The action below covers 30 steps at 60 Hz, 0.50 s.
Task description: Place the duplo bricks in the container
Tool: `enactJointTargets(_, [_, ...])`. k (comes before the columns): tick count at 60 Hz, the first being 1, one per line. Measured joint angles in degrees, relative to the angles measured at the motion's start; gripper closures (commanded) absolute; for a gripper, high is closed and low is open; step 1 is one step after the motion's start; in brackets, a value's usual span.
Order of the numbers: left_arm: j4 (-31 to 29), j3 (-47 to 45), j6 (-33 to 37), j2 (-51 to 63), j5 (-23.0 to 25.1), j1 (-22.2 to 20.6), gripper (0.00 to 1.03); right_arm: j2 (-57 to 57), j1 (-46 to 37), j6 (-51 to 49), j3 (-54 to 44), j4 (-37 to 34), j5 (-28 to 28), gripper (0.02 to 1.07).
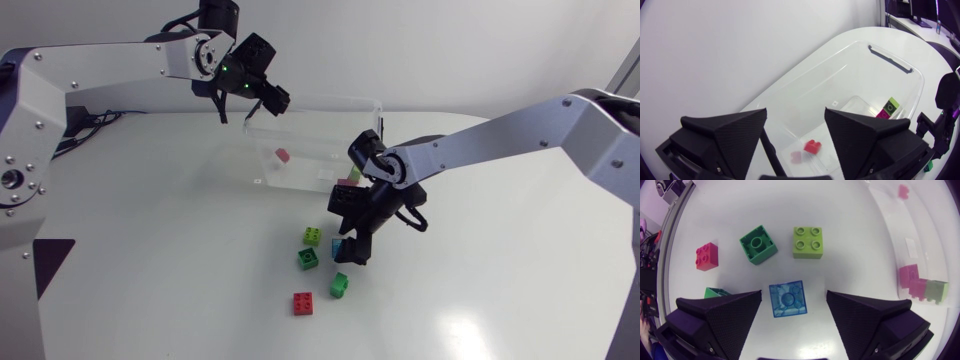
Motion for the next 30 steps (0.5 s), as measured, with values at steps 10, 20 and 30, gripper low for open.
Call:
enactJointTargets(10, [1.3, -1.4, -1.9, -0.2, -1.3, 0.0, 0.05, 1.2, -0.2, -0.9, 1.1, -1.5, 0.1, 0.71])
enactJointTargets(20, [1.3, -5.7, -3.2, -4.0, -1.5, -0.2, 0.05, 1.3, -1.2, -0.9, 1.4, -3.0, -0.9, 0.78])
enactJointTargets(30, [0.5, -11.5, -2.8, -13.0, -0.6, -1.6, 0.05, -2.7, -3.2, -0.9, -0.2, -3.2, -1.3, 0.78])
